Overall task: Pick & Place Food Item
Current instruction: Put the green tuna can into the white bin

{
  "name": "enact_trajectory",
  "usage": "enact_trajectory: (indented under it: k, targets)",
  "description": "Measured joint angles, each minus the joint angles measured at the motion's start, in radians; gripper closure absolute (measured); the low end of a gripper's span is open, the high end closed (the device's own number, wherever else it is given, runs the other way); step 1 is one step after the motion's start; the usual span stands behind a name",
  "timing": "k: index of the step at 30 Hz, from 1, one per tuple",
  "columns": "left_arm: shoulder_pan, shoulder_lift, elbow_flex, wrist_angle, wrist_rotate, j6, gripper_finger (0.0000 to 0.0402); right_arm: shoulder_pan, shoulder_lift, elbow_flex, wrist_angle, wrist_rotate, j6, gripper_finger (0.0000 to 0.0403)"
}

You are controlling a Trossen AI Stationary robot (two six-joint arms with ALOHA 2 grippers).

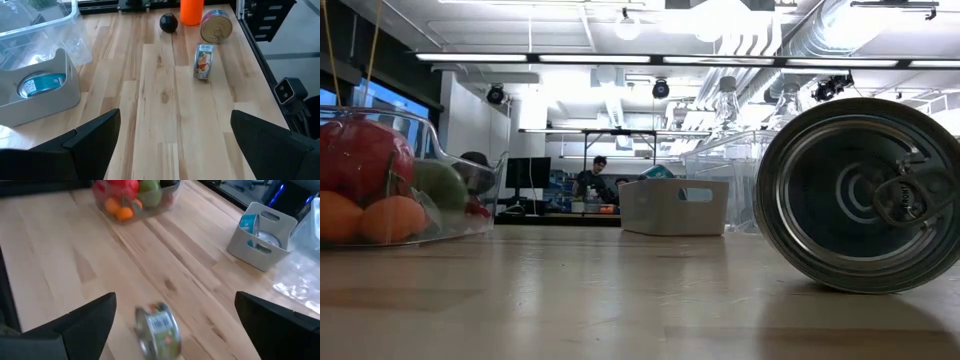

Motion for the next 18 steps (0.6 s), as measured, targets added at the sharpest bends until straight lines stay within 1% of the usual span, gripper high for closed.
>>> enact_trajectory:
  k: [6, 8, 10, 13, 18]
  targets:
    - [0.002, 0.002, 0.000, 0.000, -0.001, 0.000, 0.0036, 0.012, -0.052, -0.142, -0.017, -0.019, 0.108, 0.0007]
    - [0.007, 0.003, 0.000, 0.000, -0.002, 0.000, 0.0036, 0.017, -0.081, -0.189, -0.008, -0.005, 0.120, 0.0007]
    - [0.008, 0.003, 0.000, 0.000, -0.002, 0.000, 0.0036, 0.025, -0.110, -0.227, 0.041, 0.038, 0.117, 0.0011]
    - [0.008, 0.007, 0.000, 0.000, -0.005, 0.000, 0.0036, 0.041, -0.145, -0.252, 0.096, 0.091, 0.112, 0.0026]
    - [0.008, 0.018, 0.000, 0.000, -0.004, 0.000, 0.0036, 0.044, -0.151, -0.257, 0.172, 0.077, 0.099, 0.0054]
